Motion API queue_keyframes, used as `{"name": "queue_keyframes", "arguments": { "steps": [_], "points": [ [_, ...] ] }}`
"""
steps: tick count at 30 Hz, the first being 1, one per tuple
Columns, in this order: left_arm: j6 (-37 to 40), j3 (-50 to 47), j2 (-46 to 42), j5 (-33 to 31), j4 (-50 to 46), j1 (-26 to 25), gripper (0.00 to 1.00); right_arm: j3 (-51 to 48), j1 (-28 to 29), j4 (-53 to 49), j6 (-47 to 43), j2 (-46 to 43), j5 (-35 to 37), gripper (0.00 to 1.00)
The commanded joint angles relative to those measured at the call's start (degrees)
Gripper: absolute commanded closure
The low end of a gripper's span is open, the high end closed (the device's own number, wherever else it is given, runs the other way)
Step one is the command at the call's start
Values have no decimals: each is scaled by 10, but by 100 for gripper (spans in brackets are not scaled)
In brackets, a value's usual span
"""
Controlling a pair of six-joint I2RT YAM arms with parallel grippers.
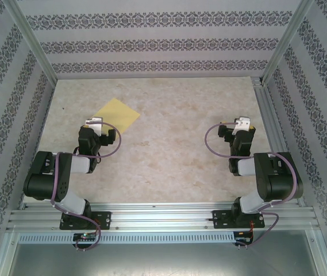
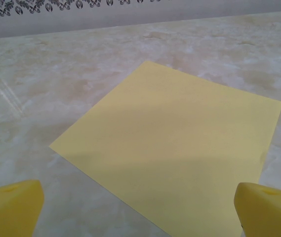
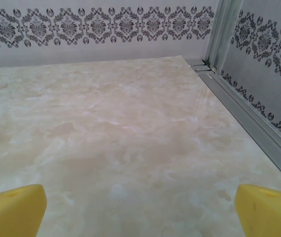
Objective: Fold a paper plane with a square sheet of paper (pick it up from the middle)
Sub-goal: Move the square sheet of paper to the center of the table.
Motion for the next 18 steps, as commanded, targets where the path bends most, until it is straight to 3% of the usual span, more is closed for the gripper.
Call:
{"name": "queue_keyframes", "arguments": {
  "steps": [1,5,9,11,13,16,18],
  "points": [
    [2,25,-32,-1,-33,7,0,-6,-1,41,-9,-17,-57,2],
    [-22,62,-110,-30,-165,9,0,-2,-1,-31,-5,-87,-51,2],
    [-122,153,-152,-50,-354,11,0,106,0,-343,51,-186,-55,2],
    [-195,222,-132,-54,-468,12,0,155,-1,-462,95,-210,-97,2],
    [-206,285,-84,41,-536,12,0,200,1,-542,120,-210,-198,2],
    [-220,358,10,191,-573,7,0,258,23,-620,172,-182,-276,2],
    [-221,409,66,226,-616,-6,0,278,46,-642,184,-161,-309,2]
  ]
}}
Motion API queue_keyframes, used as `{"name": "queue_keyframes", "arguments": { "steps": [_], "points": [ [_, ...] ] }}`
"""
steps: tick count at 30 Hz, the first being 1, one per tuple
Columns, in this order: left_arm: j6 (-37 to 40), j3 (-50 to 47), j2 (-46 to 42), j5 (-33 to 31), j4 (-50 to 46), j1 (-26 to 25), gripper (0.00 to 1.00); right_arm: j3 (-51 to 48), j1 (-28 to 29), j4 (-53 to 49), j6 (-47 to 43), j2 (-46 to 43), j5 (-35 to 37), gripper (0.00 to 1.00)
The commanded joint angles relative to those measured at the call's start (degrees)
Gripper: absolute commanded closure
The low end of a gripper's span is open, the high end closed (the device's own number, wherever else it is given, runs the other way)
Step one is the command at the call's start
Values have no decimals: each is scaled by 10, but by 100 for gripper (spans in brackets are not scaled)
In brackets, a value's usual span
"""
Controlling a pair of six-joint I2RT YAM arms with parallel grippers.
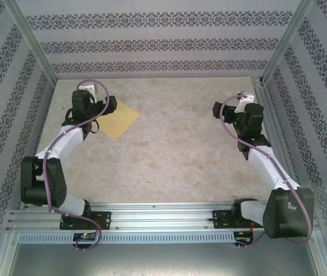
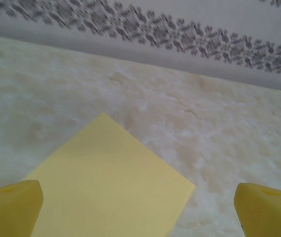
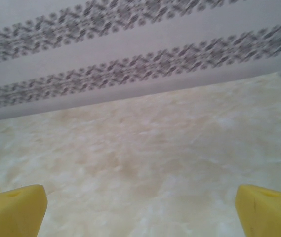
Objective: Fold a paper plane with a square sheet of paper (pick it up from the middle)
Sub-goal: Move the square sheet of paper to the center of the table.
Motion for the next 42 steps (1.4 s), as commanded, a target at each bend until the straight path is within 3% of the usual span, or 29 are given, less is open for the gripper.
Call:
{"name": "queue_keyframes", "arguments": {
  "steps": [1,9,20,24,31,37,42],
  "points": [
    [-35,63,93,114,-165,-20,0,29,39,-147,62,37,-110,2],
    [-58,179,233,36,-273,-47,0,45,104,-149,99,78,-94,2],
    [-138,106,227,70,-264,-100,0,45,126,-170,117,101,-68,2],
    [-190,71,201,68,-259,-153,0,41,126,-194,115,88,-48,2],
    [-364,12,164,62,-176,-274,0,-1,127,-193,150,45,-22,2],
    [-474,25,165,60,-112,-379,0,-35,127,-192,178,24,-15,2],
    [-466,80,144,34,-119,-421,0,-47,128,-173,220,29,-51,2]
  ]
}}
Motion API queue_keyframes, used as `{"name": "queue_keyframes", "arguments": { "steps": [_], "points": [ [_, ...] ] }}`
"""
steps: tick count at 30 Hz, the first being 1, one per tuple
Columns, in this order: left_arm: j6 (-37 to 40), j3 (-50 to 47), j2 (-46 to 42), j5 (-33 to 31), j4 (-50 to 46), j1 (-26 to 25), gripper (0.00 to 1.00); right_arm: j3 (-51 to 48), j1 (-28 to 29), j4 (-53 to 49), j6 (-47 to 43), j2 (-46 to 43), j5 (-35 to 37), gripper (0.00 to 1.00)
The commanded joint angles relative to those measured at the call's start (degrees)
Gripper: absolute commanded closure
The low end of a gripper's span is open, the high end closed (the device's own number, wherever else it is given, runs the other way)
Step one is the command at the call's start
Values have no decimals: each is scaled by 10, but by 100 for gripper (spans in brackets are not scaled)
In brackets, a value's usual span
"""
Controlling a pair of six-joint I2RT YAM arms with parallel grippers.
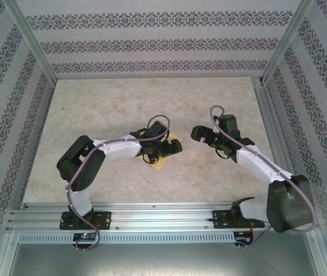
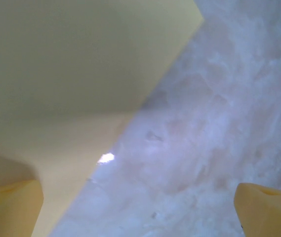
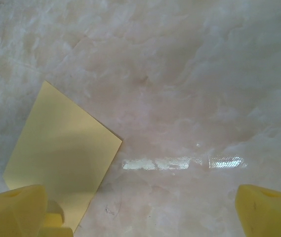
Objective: Fold a paper plane with a square sheet of paper (pick it up from the middle)
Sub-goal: Move the square sheet of paper to the center of the table, then rotate the square sheet of paper at the center of the table.
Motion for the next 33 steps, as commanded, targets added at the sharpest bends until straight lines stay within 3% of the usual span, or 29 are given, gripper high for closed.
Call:
{"name": "queue_keyframes", "arguments": {
  "steps": [1,4,6,8,13,20,33],
  "points": [
    [-14,44,-32,-39,-10,-3,0,-10,9,33,51,-2,-37,2],
    [37,40,-82,-114,-61,19,0,-17,27,67,88,7,-53,4],
    [71,26,-107,-123,-74,55,0,-23,45,98,108,18,-53,6],
    [111,15,-116,-112,-75,98,0,-24,68,132,136,39,-55,9],
    [208,31,-71,-3,-71,171,2,0,122,205,183,122,-58,14],
    [211,5,-32,38,-46,187,8,55,141,259,207,228,-70,21],
    [156,-93,-53,44,-9,179,15,148,133,180,174,335,-59,22]
  ]
}}
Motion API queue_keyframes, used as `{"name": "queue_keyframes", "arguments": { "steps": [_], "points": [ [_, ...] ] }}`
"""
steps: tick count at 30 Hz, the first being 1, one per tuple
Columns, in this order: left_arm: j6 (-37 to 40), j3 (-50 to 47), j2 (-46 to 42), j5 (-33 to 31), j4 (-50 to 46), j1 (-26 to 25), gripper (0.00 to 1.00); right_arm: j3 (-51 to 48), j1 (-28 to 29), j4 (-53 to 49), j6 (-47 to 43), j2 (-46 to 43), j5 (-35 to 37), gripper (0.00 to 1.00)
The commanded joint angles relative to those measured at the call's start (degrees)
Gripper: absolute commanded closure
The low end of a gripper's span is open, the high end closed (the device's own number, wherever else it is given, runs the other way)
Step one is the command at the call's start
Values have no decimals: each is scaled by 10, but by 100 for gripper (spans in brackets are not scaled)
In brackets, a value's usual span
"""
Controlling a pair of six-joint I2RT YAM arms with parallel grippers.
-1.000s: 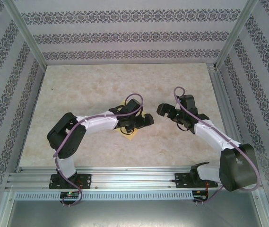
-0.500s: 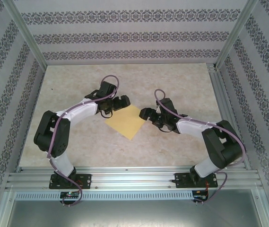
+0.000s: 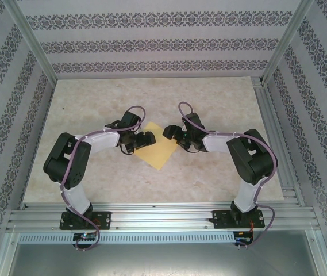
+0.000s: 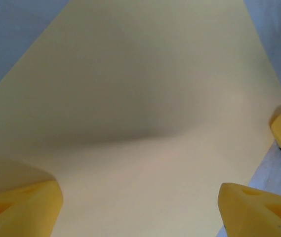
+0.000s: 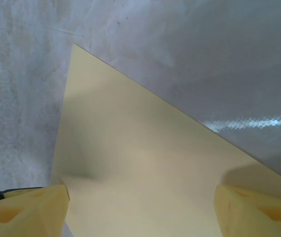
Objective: Fold a paper plane with a square sheet of paper (pick it up from the middle)
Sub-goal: Rotate the square sheet of paper at the center of the table.
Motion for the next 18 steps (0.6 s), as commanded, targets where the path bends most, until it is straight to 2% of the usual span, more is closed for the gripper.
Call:
{"name": "queue_keyframes", "arguments": {
  "steps": [1,9,18],
  "points": [
    [-30,-31,-18,9,19,-10,15,37,-6,-36,-30,20,7,22],
    [-100,-72,-45,6,55,-56,14,100,-27,-95,-76,63,-18,22],
    [-190,-58,-52,-17,102,-149,11,195,-51,-189,-152,103,-45,22]
  ]
}}
